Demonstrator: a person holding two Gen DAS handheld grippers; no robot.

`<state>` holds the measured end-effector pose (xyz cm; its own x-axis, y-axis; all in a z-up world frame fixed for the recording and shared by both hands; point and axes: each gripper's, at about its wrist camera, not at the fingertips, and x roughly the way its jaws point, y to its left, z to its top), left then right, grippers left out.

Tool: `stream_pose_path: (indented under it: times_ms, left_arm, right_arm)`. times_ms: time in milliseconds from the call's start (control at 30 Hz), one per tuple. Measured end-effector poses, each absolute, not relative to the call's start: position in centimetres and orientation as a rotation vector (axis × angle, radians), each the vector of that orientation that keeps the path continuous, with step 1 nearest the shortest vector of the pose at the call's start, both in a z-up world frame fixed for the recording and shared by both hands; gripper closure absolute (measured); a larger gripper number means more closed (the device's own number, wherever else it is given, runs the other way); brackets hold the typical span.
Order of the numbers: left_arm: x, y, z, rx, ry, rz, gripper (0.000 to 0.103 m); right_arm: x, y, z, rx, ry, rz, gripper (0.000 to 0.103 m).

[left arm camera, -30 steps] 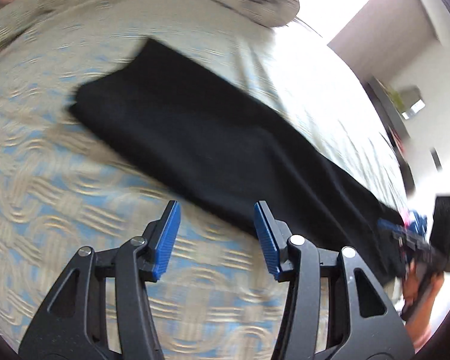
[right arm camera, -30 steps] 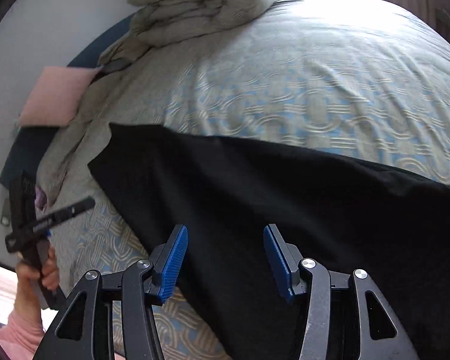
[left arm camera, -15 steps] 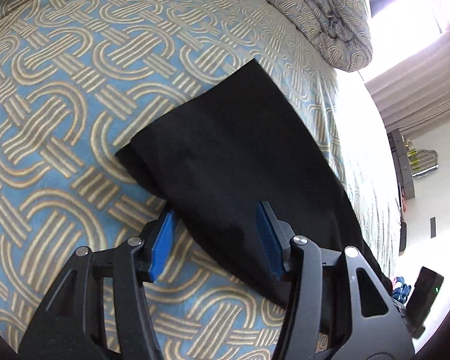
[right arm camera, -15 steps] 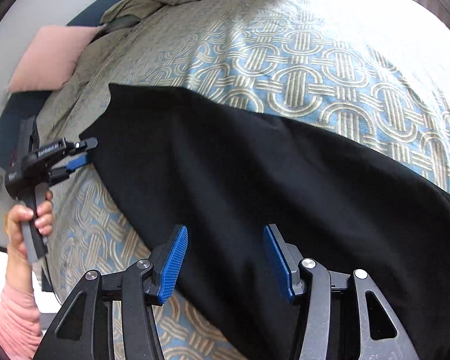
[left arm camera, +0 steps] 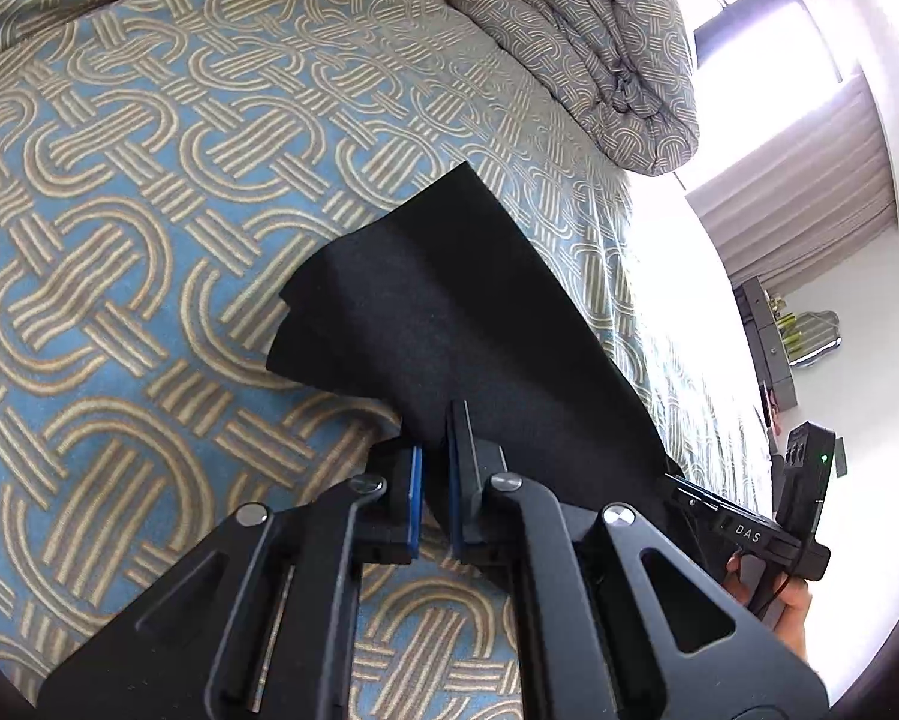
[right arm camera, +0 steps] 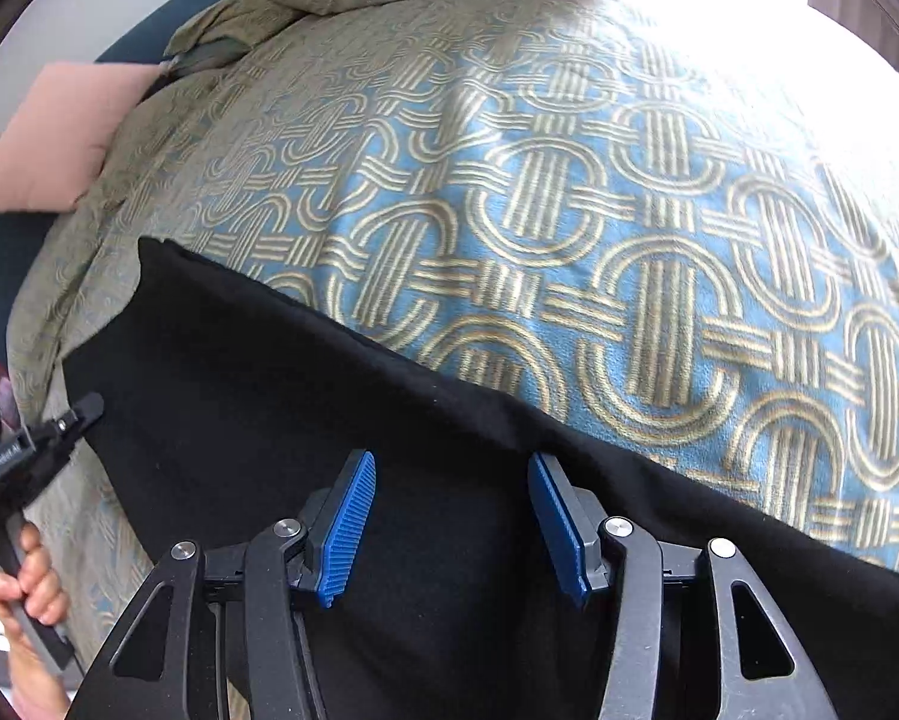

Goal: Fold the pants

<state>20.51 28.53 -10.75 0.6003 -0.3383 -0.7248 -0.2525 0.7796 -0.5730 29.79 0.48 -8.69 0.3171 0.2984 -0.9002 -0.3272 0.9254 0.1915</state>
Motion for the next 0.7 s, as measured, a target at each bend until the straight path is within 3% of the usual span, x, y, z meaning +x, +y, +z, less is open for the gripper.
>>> stream_pose_path:
  times_ms: [133, 333, 433, 500, 533, 567, 700]
  left_arm:
    - [21.5, 28.5, -11.0, -0.684, 0.969, -0.046, 0.094]
    - [21.5, 29.4, -12.4, -0.751, 0.993, 0.025, 0.075]
    - [21.5, 30.1, -12.8, -0.825, 0.989, 0.021, 0.072]
    - [21.7, 30.3, -12.7, -0.828, 0.983, 0.025, 0.072]
    - [21.9, 30.2, -12.6, -0.817, 0.982, 0.027, 0.079]
    - [21.9, 30.1, -12.5, -0.805, 0.981, 0.031, 0.094]
    - [22.1, 29.4, -11.2, -0.769, 0.949, 0.014, 0.095]
  right_arm:
    - [29.8, 0.2, -9.2, 0.006, 1.174, 0.413, 0.048]
    - [30.7, 0.1, -8.0, 0.063, 1.156, 0.391, 0.048]
    - [29.2, -0.5, -7.0, 0.095, 1.134, 0.424, 0.048]
    - [28.3, -0.9, -6.5, 0.110, 1.130, 0.446, 0.048]
    - [27.6, -1.5, -6.3, 0.116, 1.130, 0.457, 0.048]
    - [27.2, -1.7, -6.2, 0.120, 1.133, 0.463, 0.048]
    - [25.6, -2.6, -6.4, 0.139, 1.172, 0.479, 0.048]
